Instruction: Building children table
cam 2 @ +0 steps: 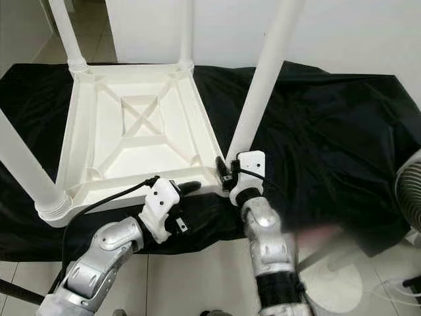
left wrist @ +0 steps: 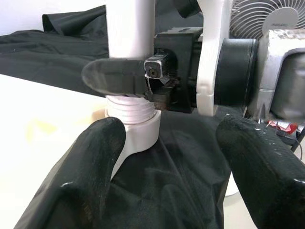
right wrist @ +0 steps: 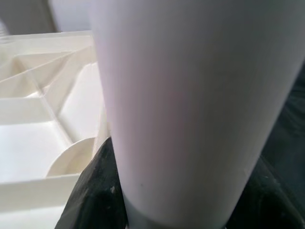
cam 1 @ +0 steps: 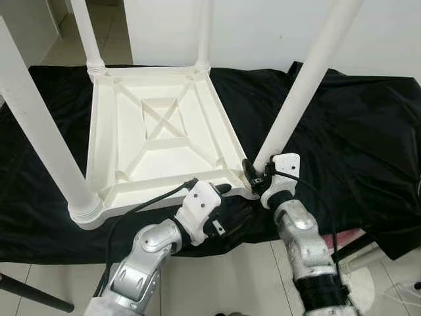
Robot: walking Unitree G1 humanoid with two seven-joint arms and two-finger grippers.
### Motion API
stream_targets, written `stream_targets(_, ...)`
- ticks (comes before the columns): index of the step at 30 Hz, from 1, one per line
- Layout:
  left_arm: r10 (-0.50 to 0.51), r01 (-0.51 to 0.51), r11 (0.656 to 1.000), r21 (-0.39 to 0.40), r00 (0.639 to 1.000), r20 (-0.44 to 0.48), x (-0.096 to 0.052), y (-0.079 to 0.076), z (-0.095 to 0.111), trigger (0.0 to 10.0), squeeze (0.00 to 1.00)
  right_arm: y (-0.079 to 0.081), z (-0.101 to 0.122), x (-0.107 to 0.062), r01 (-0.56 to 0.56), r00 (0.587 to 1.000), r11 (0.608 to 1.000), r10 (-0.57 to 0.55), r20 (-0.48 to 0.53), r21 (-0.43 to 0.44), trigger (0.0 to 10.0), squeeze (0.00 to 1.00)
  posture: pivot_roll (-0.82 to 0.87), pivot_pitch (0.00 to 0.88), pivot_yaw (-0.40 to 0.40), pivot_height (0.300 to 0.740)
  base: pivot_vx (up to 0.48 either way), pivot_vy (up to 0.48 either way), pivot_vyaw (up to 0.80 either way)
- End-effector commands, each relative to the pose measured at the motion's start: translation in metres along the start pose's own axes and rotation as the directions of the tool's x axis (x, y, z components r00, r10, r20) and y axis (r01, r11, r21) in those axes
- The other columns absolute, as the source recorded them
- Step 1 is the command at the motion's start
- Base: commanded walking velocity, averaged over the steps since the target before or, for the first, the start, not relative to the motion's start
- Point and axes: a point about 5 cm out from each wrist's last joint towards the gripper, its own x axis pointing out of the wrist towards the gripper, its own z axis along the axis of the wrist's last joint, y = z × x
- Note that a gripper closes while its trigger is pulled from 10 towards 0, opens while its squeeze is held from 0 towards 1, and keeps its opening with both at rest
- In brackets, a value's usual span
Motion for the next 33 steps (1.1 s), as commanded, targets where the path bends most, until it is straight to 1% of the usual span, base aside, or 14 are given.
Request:
stream_targets(1,0.035,-0.034,0.999,0.005,0.999,-0.019,0.001,0.001,-0.002,10.0,0.0,-0.001,-0.009,-0.007,0.167,0.986,0.986,-0.167,-0.03,0.008,10.0,0.0,-0.04,0.095,-0.052,0.74,0.0,0.0,0.0)
stream_targets(2,0.035,-0.034,0.999,0.005,0.999,-0.019,0.001,0.001,-0.002,10.0,0.0,-0.001,-0.009,-0.007,0.167,0.986,0.986,-0.167,-0.03,0.008,10.0,0.0,-0.04,0.095,-0.052,0.74,0.0,0.0,0.0)
stream_targets(4,0.033,-0.033,0.999,0.005,0.999,-0.018,0.001,0.001,-0.002,10.0,0.0,0.006,-0.006,-0.006,0.174,0.985,0.985,-0.174,-0.014,0.005,10.0,0.0,-0.04,0.095,-0.051,0.74,0.0,0.0,0.0)
stream_targets(11,0.023,-0.023,1.0,0.003,1.0,-0.018,0.002,0.0,-0.001,10.0,0.0,0.005,-0.004,-0.008,0.174,0.985,0.985,-0.174,-0.016,-0.003,10.0,0.0,-0.05,0.1,-0.044,0.74,0.0,0.0,0.0)
stream_targets(13,0.02,-0.02,1.0,0.006,1.0,-0.021,0.002,0.0,-0.001,10.0,0.0,0.007,-0.005,-0.009,0.141,0.99,0.99,-0.14,-0.024,0.009,10.0,0.0,-0.05,0.102,-0.042,0.74,0.0,0.0,0.0)
stream_targets(16,0.018,-0.018,1.0,0.009,1.0,-0.023,0.002,0.0,-0.001,10.0,0.0,0.008,-0.006,-0.009,0.132,0.991,0.991,-0.132,-0.029,0.015,10.0,0.0,-0.05,0.102,-0.042,0.74,0.0,0.0,0.0)
stream_targets(17,0.018,-0.018,1.0,0.01,1.0,-0.023,0.002,0.001,-0.001,10.0,0.0,0.009,-0.006,-0.01,0.111,0.994,0.993,-0.11,-0.027,0.032,10.0,0.51,-0.05,0.104,-0.042,0.74,0.0,0.0,0.0)
stream_targets(18,0.018,-0.018,1.0,0.01,1.0,-0.023,0.002,0.001,-0.001,10.0,0.0,0.009,-0.006,-0.01,0.111,0.994,0.993,-0.11,-0.027,0.032,10.0,0.51,-0.05,0.104,-0.042,0.74,0.0,0.0,0.0)
stream_targets(19,0.017,-0.017,1.0,0.011,1.0,-0.023,0.002,0.001,-0.001,10.0,0.0,0.01,-0.006,-0.011,0.089,0.996,0.995,-0.089,-0.019,0.049,10.0,1.0,-0.05,0.103,-0.041,0.74,0.0,0.0,0.0)
stream_targets(26,0.02,-0.02,1.0,0.011,1.0,-0.02,0.003,0.002,0.0,10.0,0.0,0.008,-0.001,-0.014,0.013,1.0,0.998,-0.014,0.023,0.068,10.0,1.0,-0.05,0.102,-0.043,0.74,0.0,0.0,0.0)
stream_targets(30,0.021,-0.021,1.0,0.013,1.0,-0.02,0.004,0.001,0.0,10.0,0.0,0.004,-0.002,-0.014,-0.067,0.998,0.996,0.066,0.018,0.06,10.0,1.0,-0.05,0.103,-0.048,0.74,0.0,0.0,0.0)
stream_targets(31,0.022,-0.022,1.0,0.012,1.0,-0.019,0.005,0.001,0.0,10.0,0.0,0.003,-0.002,-0.015,-0.088,0.996,0.995,0.087,0.022,0.055,10.0,0.89,-0.05,0.101,-0.05,0.74,0.0,0.0,0.0)
stream_targets(32,0.022,-0.022,1.0,0.012,1.0,-0.019,0.005,0.001,0.0,10.0,0.0,0.003,-0.002,-0.015,-0.088,0.996,0.995,0.087,0.022,0.055,10.0,0.89,-0.05,0.101,-0.05,0.74,0.0,0.0,0.0)
stream_targets(33,0.023,-0.023,1.0,0.011,1.0,-0.017,0.005,0.001,0.001,10.0,0.0,0.0,-0.001,-0.015,-0.122,0.992,0.992,0.121,0.03,0.041,10.0,0.0,-0.05,0.1,-0.05,0.74,0.0,0.0,0.0)
